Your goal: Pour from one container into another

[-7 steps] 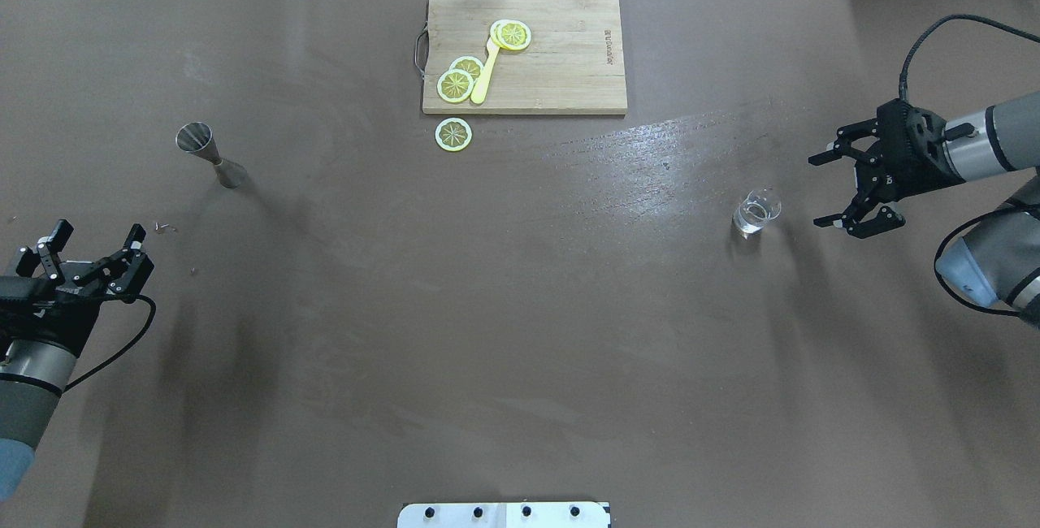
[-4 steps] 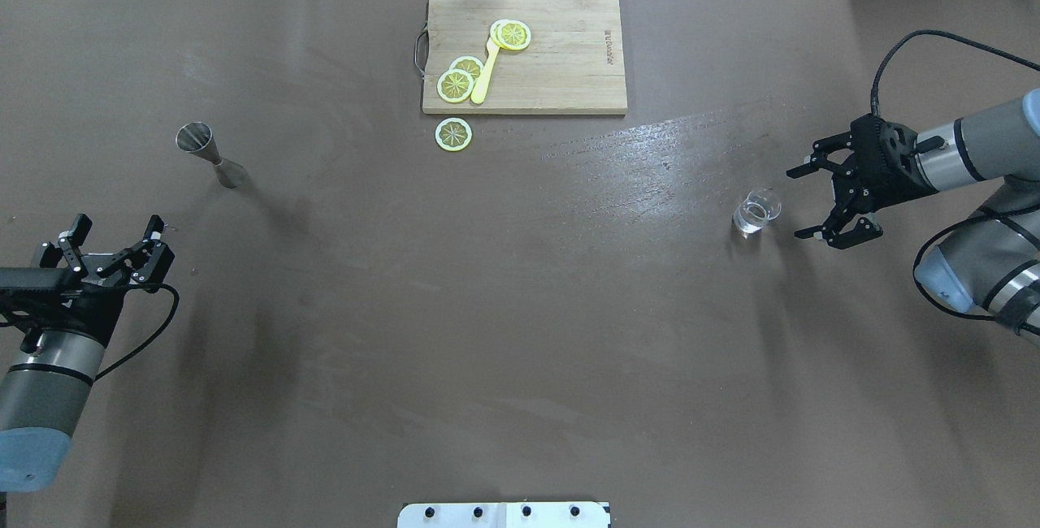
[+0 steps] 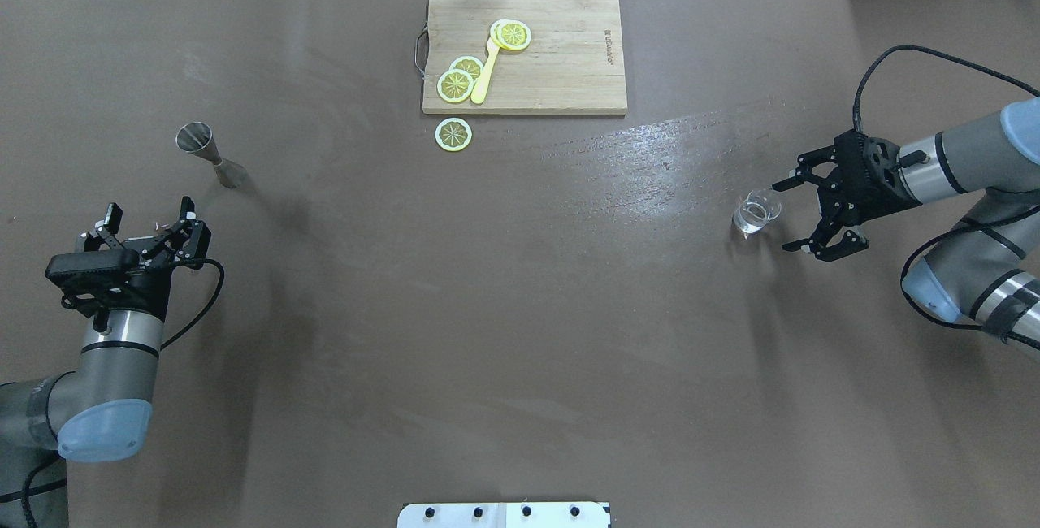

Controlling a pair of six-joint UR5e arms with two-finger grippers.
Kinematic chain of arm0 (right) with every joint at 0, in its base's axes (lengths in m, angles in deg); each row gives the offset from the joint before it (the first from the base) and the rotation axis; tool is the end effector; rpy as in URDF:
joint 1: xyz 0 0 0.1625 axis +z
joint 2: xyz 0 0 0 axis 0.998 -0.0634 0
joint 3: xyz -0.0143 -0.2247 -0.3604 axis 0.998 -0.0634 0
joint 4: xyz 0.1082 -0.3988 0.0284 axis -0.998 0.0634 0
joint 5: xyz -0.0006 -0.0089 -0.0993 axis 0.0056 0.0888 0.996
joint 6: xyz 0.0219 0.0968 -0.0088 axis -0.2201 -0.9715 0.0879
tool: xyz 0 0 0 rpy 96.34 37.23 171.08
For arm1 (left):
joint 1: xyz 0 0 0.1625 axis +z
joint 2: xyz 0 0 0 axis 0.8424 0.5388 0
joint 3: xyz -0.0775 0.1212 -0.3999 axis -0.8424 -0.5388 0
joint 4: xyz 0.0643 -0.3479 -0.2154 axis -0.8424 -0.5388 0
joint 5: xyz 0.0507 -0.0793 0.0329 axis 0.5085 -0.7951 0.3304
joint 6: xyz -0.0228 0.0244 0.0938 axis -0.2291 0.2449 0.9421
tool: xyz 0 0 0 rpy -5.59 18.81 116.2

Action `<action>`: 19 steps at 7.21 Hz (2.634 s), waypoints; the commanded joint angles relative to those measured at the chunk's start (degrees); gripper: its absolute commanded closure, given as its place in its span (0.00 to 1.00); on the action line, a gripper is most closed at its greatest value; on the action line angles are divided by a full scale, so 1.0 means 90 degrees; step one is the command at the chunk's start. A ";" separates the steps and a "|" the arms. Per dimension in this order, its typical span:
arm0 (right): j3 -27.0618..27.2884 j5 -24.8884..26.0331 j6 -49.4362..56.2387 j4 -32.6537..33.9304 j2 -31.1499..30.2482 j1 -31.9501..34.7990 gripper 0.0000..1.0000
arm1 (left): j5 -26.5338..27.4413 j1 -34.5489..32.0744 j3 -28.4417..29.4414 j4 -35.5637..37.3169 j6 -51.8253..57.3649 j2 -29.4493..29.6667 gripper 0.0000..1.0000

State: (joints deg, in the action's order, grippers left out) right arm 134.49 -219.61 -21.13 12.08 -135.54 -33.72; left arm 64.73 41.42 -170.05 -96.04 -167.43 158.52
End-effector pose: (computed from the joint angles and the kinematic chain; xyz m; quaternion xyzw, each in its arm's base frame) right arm -0.3031 -0.4933 0.5389 0.4608 -0.4295 -0.5447 0.5536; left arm 0.3952 -0.3480 0.5295 0.5698 0.2120 -0.2784 0.7435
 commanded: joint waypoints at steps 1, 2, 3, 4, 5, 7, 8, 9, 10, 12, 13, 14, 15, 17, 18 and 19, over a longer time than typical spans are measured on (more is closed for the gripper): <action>-0.0261 0.0041 0.0001 0.0007 0.0273 0.0048 0.02 | -0.0051 -0.0157 0.0230 0.0325 -0.0215 0.0421 0.03; -0.0436 0.0051 0.0001 0.0007 0.0468 0.0049 0.02 | -0.0080 -0.0322 0.0473 0.0363 -0.0215 0.0703 0.03; -0.0554 0.0051 0.0001 0.0007 0.0576 0.0049 0.02 | -0.0226 -0.0527 0.0814 0.0373 -0.0215 0.1035 0.03; -0.0575 0.0051 -0.0009 0.0007 0.0607 0.0039 0.06 | -0.0353 -0.0741 0.1059 0.0373 -0.0215 0.1202 0.03; -0.0594 0.0041 -0.0009 0.0007 0.0607 0.0010 0.07 | -0.0364 -0.0811 0.1274 0.0373 -0.0215 0.1417 0.03; -0.0604 0.0041 -0.0009 0.0007 0.0578 -0.0029 0.08 | -0.0461 -0.0899 0.1559 0.0383 -0.0225 0.1691 0.03; -0.0604 0.0031 -0.0009 0.0007 0.0549 -0.0039 0.09 | -0.0471 -0.0910 0.1579 0.0393 -0.0225 0.1712 0.06; -0.0604 0.0031 -0.0018 0.0007 0.0548 -0.0039 0.12 | -0.0549 -0.0900 0.1589 0.0403 -0.0225 0.1731 0.12; -0.0614 0.0031 -0.0047 0.0007 0.0568 -0.0039 0.15 | -0.0579 -0.0910 0.1628 0.0412 -0.0234 0.1741 0.17; -0.0614 0.0002 -0.0048 0.0007 0.0568 -0.0098 0.15 | -0.0725 -0.0910 0.1667 0.0413 -0.0225 0.1780 0.25; -0.0614 -0.0027 -0.0048 0.0007 0.0539 -0.0127 0.16 | -0.0783 -0.0900 0.1686 0.0413 -0.0225 0.1790 0.31; -0.0624 -0.0027 -0.0067 0.0007 0.0519 -0.0127 0.19 | -0.0794 -0.0910 0.1677 0.0403 -0.0225 0.1800 0.49; -0.0624 -0.0037 -0.0077 0.0007 0.0509 -0.0147 0.23 | -0.0794 -0.0929 0.1677 0.0412 -0.0205 0.1800 0.73; -0.0614 -0.0066 -0.0077 0.0007 0.0499 -0.0147 0.29 | -0.0794 -0.0920 0.1551 0.0403 -0.0186 0.1848 1.00; -0.0585 -0.0067 -0.0077 0.0007 0.0499 -0.0156 0.36 | -0.0794 -0.0910 0.1444 0.0412 -0.0127 0.1877 1.00; -0.0585 -0.0057 -0.0077 0.0007 0.0519 -0.0157 0.41 | -0.0794 -0.0910 0.1297 0.0374 0.0095 0.1897 1.00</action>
State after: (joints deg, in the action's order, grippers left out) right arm 129.13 -220.16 -21.82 12.15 -131.01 -35.09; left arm 57.59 33.18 -156.94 -92.43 -168.29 175.35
